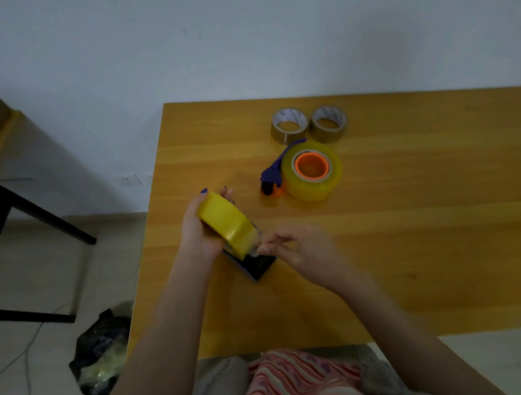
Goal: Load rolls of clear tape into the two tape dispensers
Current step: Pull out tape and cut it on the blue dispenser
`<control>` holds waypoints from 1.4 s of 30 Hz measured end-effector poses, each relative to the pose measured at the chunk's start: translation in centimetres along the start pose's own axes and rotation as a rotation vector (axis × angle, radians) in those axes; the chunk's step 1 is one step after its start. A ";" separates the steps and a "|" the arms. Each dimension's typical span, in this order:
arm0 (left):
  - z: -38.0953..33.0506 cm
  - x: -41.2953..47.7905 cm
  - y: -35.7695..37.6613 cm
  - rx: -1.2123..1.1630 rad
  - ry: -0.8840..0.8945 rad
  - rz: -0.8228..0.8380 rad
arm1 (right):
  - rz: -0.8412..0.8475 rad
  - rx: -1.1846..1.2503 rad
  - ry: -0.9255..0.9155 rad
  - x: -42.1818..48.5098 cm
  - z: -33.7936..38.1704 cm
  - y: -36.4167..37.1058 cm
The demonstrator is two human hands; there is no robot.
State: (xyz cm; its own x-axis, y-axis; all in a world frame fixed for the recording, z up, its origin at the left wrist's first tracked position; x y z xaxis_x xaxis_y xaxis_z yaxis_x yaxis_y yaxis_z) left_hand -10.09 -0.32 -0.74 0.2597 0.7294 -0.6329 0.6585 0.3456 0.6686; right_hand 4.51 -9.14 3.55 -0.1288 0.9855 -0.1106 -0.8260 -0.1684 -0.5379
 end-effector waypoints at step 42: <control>2.5 0.7 0.4 0.546 0.383 -0.194 | -0.110 1.010 0.719 -2.6 -1.0 0.2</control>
State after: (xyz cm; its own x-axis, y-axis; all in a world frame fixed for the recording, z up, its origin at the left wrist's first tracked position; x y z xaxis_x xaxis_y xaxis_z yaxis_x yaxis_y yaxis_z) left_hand -7.88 -1.15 -1.86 -0.1005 0.8762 -0.4713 0.9550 0.2178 0.2012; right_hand 5.24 -11.81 2.87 0.0335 0.7038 -0.7096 -0.9065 0.3205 0.2750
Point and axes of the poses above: each hand's wrist, its own x-axis towards the middle knuckle, its own y-axis out of the palm, z = x × y, the point moved 3 cm from there along x, towards the middle knuckle
